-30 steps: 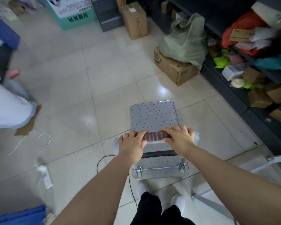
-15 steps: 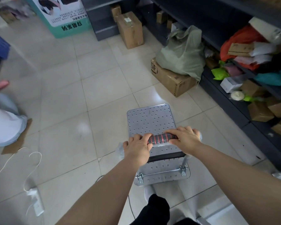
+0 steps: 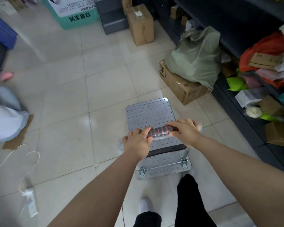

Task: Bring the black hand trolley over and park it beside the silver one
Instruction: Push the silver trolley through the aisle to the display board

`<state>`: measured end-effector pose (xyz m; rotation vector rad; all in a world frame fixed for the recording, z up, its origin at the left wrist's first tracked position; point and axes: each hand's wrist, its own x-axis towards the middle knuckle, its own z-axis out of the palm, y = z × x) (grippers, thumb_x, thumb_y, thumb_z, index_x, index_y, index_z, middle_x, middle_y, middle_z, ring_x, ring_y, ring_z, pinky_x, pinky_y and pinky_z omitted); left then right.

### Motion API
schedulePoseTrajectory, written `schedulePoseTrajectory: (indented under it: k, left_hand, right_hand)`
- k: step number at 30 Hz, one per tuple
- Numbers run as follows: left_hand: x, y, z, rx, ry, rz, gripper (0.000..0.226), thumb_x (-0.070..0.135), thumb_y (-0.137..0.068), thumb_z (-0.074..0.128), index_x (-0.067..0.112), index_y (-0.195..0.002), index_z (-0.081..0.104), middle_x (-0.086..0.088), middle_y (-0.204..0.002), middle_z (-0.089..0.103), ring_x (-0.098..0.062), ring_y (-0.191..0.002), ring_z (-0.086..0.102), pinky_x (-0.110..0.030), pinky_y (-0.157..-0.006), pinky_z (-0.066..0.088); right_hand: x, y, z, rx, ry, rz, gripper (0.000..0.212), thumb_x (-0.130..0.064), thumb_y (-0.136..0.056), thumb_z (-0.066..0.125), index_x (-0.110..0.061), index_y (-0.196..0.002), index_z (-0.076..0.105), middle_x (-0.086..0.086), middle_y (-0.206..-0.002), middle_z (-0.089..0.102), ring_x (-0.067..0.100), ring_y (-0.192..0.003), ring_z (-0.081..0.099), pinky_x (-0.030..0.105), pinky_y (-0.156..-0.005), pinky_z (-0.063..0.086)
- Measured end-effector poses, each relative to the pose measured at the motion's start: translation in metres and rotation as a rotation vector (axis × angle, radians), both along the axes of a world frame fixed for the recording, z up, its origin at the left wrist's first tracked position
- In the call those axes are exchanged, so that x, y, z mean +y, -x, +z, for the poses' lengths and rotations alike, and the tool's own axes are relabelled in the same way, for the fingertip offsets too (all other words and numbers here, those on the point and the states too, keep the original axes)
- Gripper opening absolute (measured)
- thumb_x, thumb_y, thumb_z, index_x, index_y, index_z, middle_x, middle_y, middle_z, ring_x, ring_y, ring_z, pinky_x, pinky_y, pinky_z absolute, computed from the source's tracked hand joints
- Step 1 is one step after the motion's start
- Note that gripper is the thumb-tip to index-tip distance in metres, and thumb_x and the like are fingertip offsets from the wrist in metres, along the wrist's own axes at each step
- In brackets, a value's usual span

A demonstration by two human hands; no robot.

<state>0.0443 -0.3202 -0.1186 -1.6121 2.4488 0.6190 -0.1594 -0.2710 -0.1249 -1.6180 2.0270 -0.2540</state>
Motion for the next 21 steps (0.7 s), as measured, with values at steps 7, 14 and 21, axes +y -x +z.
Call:
schedulePoseTrajectory:
  k: [7, 14, 21]
  left_hand:
    - [-0.049, 0.047, 0.001, 0.018, -0.009, 0.127, 0.038, 0.042, -0.093, 0.039, 0.05, -0.13, 0.035, 0.003, -0.125, 0.049, -0.024, -0.11, 0.044, -0.043, -0.098, 0.029]
    - [-0.084, 0.085, -0.004, 0.021, 0.051, 0.196, 0.038, 0.041, -0.093, 0.041, 0.048, -0.131, 0.037, 0.003, -0.123, 0.049, -0.025, -0.109, 0.045, -0.043, -0.101, 0.029]
    - [-0.143, 0.113, -0.009, 0.021, 0.065, 0.245, 0.037, 0.041, -0.094, 0.038, 0.046, -0.13, 0.036, 0.001, -0.122, 0.048, -0.026, -0.11, 0.044, -0.047, -0.101, 0.03]
  right_hand:
    - [-0.064, 0.057, -0.001, -0.005, 0.036, 0.112, 0.03, -0.049, -0.089, 0.051, -0.041, -0.118, 0.05, -0.004, -0.112, 0.052, 0.02, -0.112, 0.039, 0.037, -0.097, 0.02]
    - [-0.114, 0.101, -0.005, 0.011, 0.035, 0.245, 0.033, -0.037, -0.095, 0.045, -0.044, -0.127, 0.042, -0.003, -0.118, 0.049, 0.022, -0.112, 0.038, 0.039, -0.1, 0.019]
    - [-0.189, 0.129, -0.01, 0.006, 0.007, 0.276, 0.03, -0.038, -0.094, 0.046, -0.049, -0.122, 0.042, -0.007, -0.116, 0.049, 0.019, -0.113, 0.037, 0.04, -0.099, 0.019]
